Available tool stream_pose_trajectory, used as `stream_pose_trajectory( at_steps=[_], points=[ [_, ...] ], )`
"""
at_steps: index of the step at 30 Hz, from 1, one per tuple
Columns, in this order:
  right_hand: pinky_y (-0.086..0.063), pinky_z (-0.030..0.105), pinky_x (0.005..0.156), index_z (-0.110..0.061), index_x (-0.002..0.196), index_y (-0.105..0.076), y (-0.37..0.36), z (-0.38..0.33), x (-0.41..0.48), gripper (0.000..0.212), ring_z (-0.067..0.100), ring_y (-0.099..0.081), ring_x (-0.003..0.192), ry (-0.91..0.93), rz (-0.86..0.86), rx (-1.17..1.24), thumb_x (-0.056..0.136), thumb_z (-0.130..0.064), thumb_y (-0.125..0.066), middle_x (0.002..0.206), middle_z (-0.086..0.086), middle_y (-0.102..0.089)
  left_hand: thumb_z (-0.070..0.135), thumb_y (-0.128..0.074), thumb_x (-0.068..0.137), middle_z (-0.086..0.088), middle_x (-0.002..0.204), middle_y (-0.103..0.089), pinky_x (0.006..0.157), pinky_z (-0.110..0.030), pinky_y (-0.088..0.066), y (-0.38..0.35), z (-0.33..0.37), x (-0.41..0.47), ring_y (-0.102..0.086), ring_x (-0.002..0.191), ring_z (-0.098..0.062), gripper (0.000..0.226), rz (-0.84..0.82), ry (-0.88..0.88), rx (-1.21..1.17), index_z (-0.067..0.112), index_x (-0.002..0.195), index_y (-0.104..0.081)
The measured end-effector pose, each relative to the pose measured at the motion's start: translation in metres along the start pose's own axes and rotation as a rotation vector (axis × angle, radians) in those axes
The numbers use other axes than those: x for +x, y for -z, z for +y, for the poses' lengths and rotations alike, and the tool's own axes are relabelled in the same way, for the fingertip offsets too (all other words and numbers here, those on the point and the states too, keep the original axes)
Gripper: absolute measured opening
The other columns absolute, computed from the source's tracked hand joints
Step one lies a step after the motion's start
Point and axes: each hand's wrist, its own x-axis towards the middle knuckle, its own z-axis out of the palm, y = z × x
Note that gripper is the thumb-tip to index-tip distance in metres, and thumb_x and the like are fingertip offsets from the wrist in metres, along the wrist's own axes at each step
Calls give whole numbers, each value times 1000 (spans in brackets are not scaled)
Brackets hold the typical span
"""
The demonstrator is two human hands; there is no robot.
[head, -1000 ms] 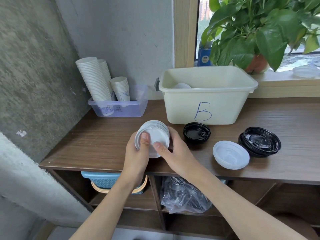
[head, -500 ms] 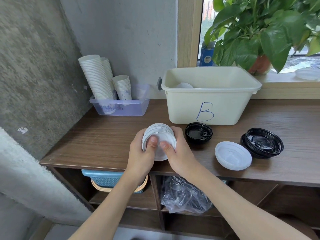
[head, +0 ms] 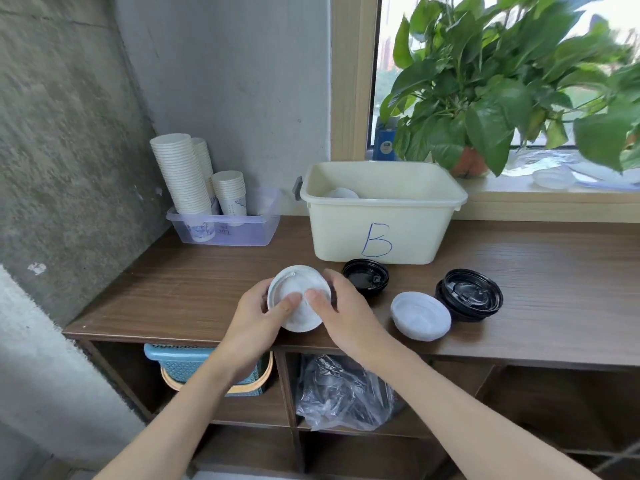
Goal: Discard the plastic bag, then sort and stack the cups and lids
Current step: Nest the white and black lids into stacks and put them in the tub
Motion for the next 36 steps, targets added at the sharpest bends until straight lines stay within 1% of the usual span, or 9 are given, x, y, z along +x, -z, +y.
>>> stream_pose_trajectory(
  at_steps=[3,6,11,16,19,24,29,34,36],
  points=[
    [-41,34,101,-22,135,-46,36,-6,-19,46,9,-50,114,57,141,-163,95,-44,-47,127,-5,-53,36,-68,86,-6,110,-72,90,-35,-51,-7,0,-6,-66,106,-25,36,0,24,-42,16,115,-68],
    [-34,36,97,-27,125,-54,76,9,-38,42,14,-49,112,112,270,-588,92,-52,-46,121,-9,-59,27,-68,90,-5,108,-72,86,-30,-49,-17,2,-10,-66,102,-18,29,-12,41,-57,15,116,-67],
    [-23,32,100,-33,122,-56,103,42,-71,52,14,-31,125,2,212,-850,83,-66,-48,134,-10,-44,28,-70,86,-2,107,-73,90,-32,-49,-40,7,-10,-66,104,-21,31,-26,46,-67,19,115,-68],
    [-26,33,105,-27,110,-67,99,56,-73,28,21,-29,130,71,234,-796,85,-41,-65,138,-1,-44,31,-70,79,11,124,-65,102,-33,-45,-50,9,-8,-59,118,-13,58,13,1,-123,37,134,-52],
    [-25,23,101,-17,95,-71,94,59,-68,12,23,-33,129,103,253,-643,84,-22,-69,135,5,-46,26,-64,82,13,125,-64,105,-40,-44,-53,11,-9,-56,120,-13,46,35,-41,-94,43,124,-58],
    [-25,1,95,-12,93,-70,88,41,-69,10,11,-41,128,222,311,-299,83,-11,-71,138,2,-43,30,-63,80,8,119,-66,106,-48,-45,-55,13,-7,-59,116,-18,39,96,-3,-76,40,117,-59],
    [-28,5,99,-8,87,-70,70,13,-61,13,-13,-36,125,507,312,-209,76,-7,-77,138,5,-45,29,-62,81,8,119,-67,98,-38,-50,-57,18,-7,-61,114,-17,42,66,-27,-71,31,122,-55],
    [-33,16,104,-19,83,-64,52,13,-48,13,11,-38,136,508,168,-203,79,-13,-75,147,7,-40,14,-55,96,13,116,-65,80,-30,-55,-56,23,-7,-64,106,-12,31,46,-45,-42,34,120,-56],
    [-32,15,104,-24,82,-62,48,13,-45,18,11,-37,137,491,140,-188,79,-12,-74,149,3,-38,19,-49,100,12,118,-64,84,-33,-57,-55,25,-7,-63,107,-11,25,61,-2,-52,37,116,-57]
  ],
)
